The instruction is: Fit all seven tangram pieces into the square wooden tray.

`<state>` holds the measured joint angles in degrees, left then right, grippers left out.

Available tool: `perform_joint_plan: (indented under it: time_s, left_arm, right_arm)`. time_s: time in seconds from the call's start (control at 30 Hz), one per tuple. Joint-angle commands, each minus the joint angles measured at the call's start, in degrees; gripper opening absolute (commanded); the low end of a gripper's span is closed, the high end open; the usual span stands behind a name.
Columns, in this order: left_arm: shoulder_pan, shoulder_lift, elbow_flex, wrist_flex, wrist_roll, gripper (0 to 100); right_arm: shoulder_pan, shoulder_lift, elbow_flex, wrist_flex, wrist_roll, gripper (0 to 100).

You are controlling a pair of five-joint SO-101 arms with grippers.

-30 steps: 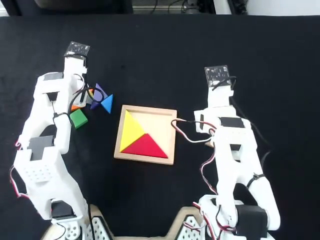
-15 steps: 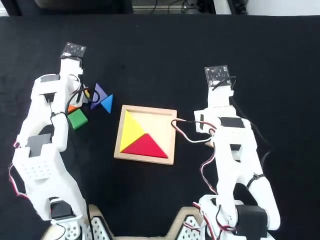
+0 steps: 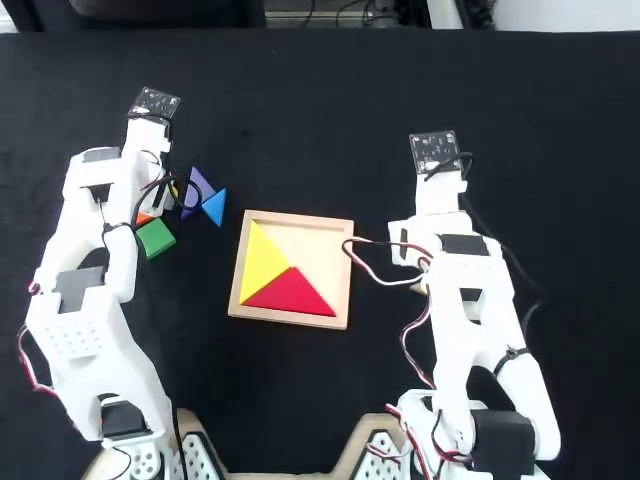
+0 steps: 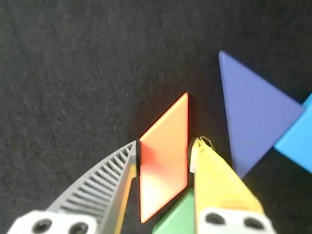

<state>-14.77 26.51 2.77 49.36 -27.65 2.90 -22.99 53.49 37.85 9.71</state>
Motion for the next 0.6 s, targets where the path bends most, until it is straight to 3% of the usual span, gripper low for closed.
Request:
perform_joint_plan:
  time_s: [0.0,0.23,0.4,0.57]
  left_arm:
    - [-0.92,-0.35,-4.09,5.36,-0.62,17]
    - [-1.01,-0.35,-5.85,8.09,-0.62,9]
    - [-0.84,-0.97,-6.81,8.70,-0.62,8]
    - [-0.31,-0.97,-15.43,19.16,-1.41,3]
  right_arm:
    - [-0.88,-1.54,-0.13,-0.88,0.26,1.1]
    - [-0.88,-1.54,-0.13,-0.88,0.26,1.1]
    - [-0.88,-1.54,-0.04,-0.88,0.26,1.1]
    - [-0.97,-1.54,-0.04,-0.88,0.26,1.1]
